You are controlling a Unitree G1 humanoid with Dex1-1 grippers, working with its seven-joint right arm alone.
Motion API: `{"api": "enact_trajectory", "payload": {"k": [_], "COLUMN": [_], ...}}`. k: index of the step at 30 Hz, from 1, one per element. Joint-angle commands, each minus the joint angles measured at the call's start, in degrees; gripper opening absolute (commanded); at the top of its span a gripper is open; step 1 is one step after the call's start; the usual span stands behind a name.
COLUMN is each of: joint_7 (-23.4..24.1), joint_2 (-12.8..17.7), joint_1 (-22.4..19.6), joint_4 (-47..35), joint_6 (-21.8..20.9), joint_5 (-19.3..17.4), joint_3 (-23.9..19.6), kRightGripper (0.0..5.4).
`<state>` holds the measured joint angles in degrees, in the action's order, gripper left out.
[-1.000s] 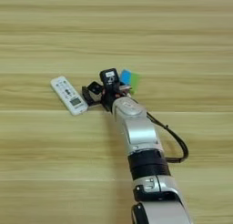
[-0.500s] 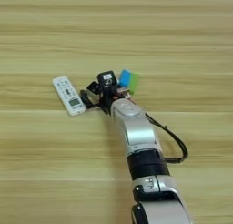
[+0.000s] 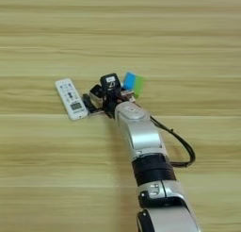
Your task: Move the objects on the table
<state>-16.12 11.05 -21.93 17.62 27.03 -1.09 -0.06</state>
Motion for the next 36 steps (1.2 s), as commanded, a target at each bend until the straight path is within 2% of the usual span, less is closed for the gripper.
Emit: {"api": "enact_trajectory", "payload": {"k": [1,17,36], "joint_7": [-0.3,-1.6,-2.4], "joint_2": [0.8,1.2,1.1], "joint_1": [-3.6,-3.5,-3.6], "joint_4": [-1.8,-1.8,-2.2], "joint_6": [-0.1,3.1,4.4], "joint_5": [-0.4,-0.3,-1.1], "joint_3": [-0.2,0.5,0.1], "kRightGripper": [5.35,5.35,3.36]}}
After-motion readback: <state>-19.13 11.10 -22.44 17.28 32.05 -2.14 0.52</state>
